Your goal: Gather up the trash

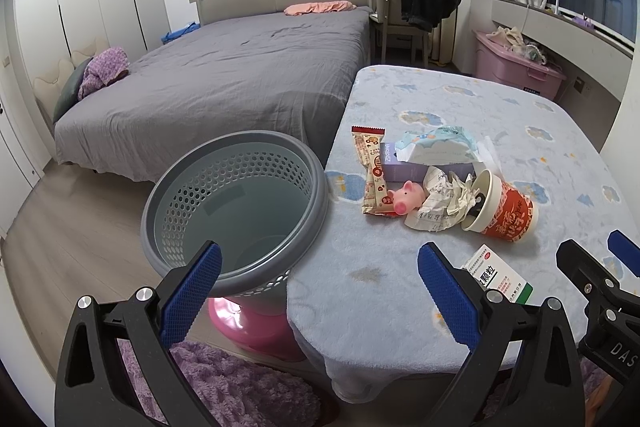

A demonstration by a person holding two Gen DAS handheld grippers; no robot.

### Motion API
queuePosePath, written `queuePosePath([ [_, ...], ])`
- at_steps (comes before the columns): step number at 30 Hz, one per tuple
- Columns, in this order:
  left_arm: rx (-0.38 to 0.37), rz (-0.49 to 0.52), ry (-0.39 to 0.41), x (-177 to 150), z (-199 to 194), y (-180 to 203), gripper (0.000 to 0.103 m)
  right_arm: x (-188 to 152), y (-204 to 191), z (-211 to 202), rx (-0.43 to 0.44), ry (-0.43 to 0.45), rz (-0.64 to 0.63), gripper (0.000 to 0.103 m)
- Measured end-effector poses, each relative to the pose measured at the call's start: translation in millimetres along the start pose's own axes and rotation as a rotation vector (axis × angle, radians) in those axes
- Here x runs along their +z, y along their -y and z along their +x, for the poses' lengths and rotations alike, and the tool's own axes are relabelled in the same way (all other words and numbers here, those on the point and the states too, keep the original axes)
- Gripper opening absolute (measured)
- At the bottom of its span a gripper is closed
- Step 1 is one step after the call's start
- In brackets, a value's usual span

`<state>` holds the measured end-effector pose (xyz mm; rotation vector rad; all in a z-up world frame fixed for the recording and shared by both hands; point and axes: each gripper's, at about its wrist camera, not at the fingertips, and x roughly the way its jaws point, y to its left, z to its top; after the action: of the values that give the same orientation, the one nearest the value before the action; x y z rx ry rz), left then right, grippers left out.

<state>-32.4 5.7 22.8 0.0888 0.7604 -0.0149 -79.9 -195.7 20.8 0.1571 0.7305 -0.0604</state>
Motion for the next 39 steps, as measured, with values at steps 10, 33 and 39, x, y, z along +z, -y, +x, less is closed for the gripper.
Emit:
queuePosePath([
  [10, 0.001, 0.0, 0.004, -1.3, -0.1, 0.2, 0.097, 0.1, -0.3, -0.3, 0.0, 0.001, 0.0, 0.094],
  [33, 0.008, -0.026, -0.054, -5.0, 34.0, -2.7, 0.097, -2.0, 25.4, 35.1, 0.023, -0.082, -0.005, 0.094],
  [39, 0.009, -0.022, -0.072, -4.9, 48.1, 8.5, 0.097, 18.0, 39.9, 60.2, 0.056, -0.105, -0.094, 0.094],
])
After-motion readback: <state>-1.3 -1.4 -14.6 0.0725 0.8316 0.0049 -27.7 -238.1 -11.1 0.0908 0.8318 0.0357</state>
